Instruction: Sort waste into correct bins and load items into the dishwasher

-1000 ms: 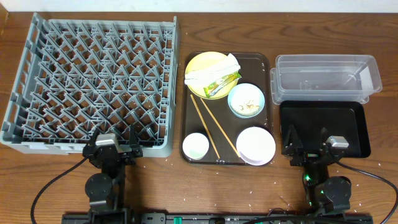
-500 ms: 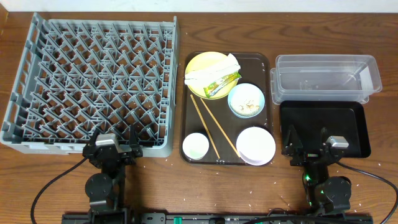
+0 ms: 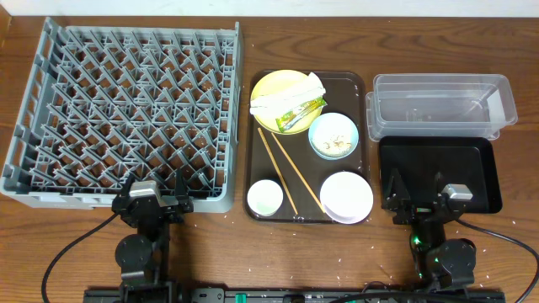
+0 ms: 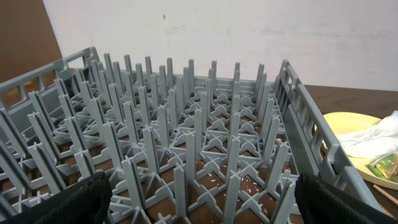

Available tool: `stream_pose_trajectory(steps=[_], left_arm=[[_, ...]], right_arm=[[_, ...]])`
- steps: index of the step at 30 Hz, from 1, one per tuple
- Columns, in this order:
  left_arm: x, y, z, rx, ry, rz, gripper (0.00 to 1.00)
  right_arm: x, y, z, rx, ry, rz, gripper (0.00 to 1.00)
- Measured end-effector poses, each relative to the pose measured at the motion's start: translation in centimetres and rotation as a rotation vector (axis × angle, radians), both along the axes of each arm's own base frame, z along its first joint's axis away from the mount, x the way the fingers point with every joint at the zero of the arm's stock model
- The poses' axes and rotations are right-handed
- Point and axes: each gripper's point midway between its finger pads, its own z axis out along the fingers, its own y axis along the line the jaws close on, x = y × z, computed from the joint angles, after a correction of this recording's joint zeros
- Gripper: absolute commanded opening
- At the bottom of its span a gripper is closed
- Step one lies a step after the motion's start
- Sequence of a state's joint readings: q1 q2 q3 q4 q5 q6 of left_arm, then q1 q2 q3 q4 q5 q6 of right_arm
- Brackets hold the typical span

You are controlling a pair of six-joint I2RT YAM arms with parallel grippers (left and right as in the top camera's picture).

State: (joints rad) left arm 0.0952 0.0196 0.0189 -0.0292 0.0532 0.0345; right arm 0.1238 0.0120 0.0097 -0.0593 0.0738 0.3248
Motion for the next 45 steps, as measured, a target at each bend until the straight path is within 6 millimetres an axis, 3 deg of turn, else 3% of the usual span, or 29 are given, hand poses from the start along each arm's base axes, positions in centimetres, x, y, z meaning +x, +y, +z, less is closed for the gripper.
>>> stream_pose_trajectory(steps=[32, 45], left_arm=[[0.0, 0.0, 0.0, 0.0, 0.0, 0.0, 0.94], [0.0, 0.0, 0.0, 0.0, 0.0, 0.0, 0.94]], right_arm=[[0.0, 0.5, 0.3, 0.003, -0.013, 0.03, 0.99], [0.0, 0.7, 1.7, 0.01, -0.071, 0.042, 0.99]])
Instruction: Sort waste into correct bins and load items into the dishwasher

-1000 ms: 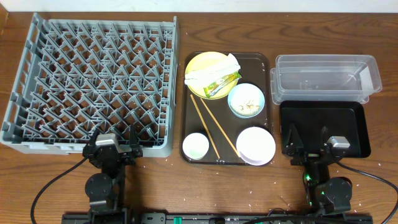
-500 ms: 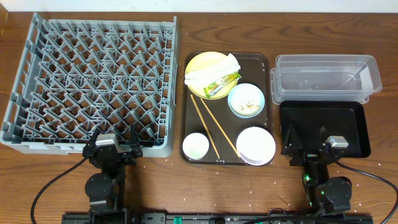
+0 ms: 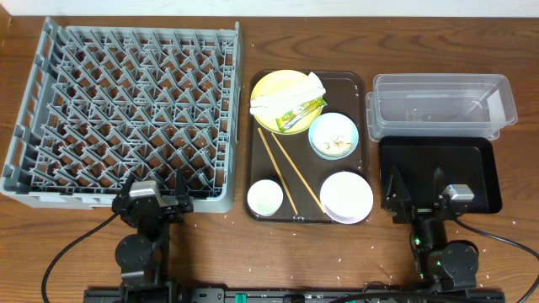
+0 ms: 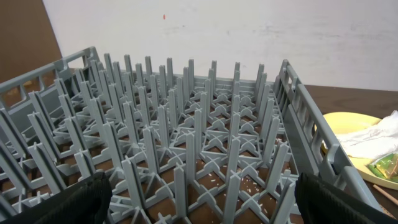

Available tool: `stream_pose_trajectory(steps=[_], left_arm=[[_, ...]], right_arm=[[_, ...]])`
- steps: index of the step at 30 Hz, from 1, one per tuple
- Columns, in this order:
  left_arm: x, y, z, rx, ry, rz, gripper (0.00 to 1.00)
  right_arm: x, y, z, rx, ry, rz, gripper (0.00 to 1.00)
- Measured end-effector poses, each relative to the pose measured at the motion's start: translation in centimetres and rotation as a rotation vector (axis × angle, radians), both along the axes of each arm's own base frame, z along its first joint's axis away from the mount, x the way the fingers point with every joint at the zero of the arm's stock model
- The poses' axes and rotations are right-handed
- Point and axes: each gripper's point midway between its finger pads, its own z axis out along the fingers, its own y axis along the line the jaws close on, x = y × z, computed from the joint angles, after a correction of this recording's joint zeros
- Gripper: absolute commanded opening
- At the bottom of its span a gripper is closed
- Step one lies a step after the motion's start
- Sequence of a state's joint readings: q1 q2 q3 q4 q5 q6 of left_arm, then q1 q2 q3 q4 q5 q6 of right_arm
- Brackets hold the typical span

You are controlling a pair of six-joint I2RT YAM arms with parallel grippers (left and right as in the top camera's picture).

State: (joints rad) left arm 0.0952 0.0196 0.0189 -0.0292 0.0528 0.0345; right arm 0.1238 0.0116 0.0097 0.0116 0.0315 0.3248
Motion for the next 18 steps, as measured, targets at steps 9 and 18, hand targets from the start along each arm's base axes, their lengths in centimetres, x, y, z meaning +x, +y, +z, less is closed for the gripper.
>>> stream_pose_trajectory(steps=[9, 18], left_arm=[[0.0, 0.0, 0.0, 0.0, 0.0, 0.0, 0.94], [0.0, 0.0, 0.0, 0.0, 0.0, 0.0, 0.94]], right_arm=[[-0.1, 1.0, 0.8, 0.002, -0.032, 0.059, 0.99], [-0.3, 1.8, 0.9, 0.001, -0.033, 0.105, 0.99]])
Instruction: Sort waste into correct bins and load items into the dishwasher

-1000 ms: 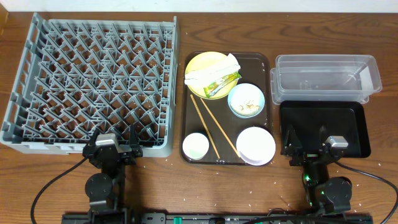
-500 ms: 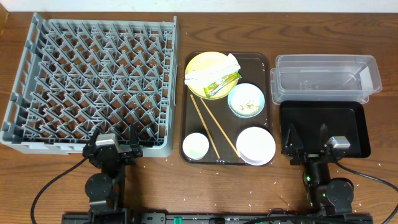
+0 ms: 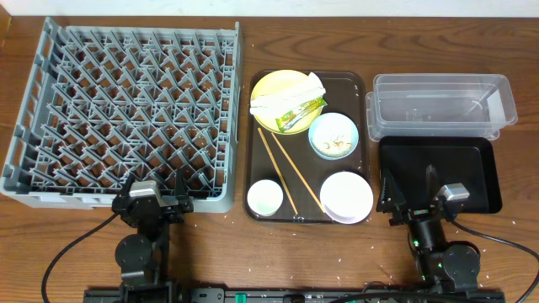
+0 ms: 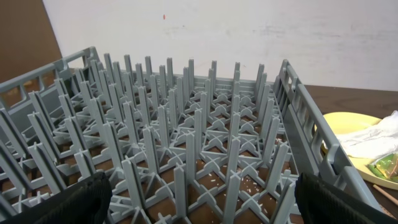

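Note:
A brown tray (image 3: 364, 84) in the middle of the table holds a yellow plate (image 3: 274, 88) with a white napkin (image 3: 290, 94) and a green packet (image 3: 301, 114) on it. The tray also carries two chopsticks (image 3: 286, 172), a blue bowl (image 3: 334, 135) with scraps, a small white cup (image 3: 264, 198) and a white bowl (image 3: 346, 197). The grey dish rack (image 3: 126, 109) fills the left side; the left wrist view looks across its pegs (image 4: 199, 137). My left gripper (image 3: 157, 190) (image 4: 202, 199) stands open at the rack's near edge. My right gripper (image 3: 411, 185) is open over the black bin's near end.
A clear plastic bin (image 3: 442, 105) stands at the back right, and a black bin (image 3: 472, 164) lies in front of it. The yellow plate's edge (image 4: 354, 121) and the napkin (image 4: 379, 134) show to the right of the rack wall.
My right gripper has shifted slightly to the left over the black bin's near end. The left gripper and all the objects are where they were.
Both grippers stood open at the near edge of the table at each earlier moment, with every item lying on the tray. The right arm has moved a little each time, while the left has stayed still.

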Available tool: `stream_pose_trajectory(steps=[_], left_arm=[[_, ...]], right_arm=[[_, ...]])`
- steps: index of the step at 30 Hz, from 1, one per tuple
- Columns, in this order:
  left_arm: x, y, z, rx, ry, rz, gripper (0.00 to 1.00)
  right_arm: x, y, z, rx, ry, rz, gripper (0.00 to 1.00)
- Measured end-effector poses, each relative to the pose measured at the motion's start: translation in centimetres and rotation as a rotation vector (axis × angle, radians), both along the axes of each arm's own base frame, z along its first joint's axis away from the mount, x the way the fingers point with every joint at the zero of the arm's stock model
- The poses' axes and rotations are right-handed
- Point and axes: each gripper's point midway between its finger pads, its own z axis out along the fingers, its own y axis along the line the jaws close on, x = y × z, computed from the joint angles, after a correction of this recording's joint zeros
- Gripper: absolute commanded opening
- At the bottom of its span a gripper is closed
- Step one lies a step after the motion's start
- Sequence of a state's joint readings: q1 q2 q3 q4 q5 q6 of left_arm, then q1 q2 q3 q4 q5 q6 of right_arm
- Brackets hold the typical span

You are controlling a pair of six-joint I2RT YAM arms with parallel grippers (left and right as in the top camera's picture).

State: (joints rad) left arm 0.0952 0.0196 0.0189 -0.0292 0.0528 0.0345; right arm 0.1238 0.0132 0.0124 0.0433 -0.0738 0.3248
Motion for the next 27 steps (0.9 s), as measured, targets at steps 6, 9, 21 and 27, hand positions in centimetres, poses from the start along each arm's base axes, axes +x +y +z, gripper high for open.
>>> stream_pose_trajectory(steps=[6, 9, 21, 27], left_arm=[[0.0, 0.0, 0.0, 0.0, 0.0, 0.0, 0.94], [0.0, 0.0, 0.0, 0.0, 0.0, 0.0, 0.94], [0.0, 0.0, 0.0, 0.0, 0.001, 0.0, 0.94], [0.0, 0.0, 0.0, 0.0, 0.002, 0.0, 0.94]], right_arm=[[0.1, 0.2, 0.9, -0.002, 0.017, 0.012, 0.99], [0.5, 0.5, 1.6, -0.006, 0.041, 0.025, 0.99], [4.9, 3.6, 7.2, -0.053, 0.192, 0.176, 0.99], [8.8, 6.3, 7.8, -0.052, 0.382, 0.313, 0.99]])
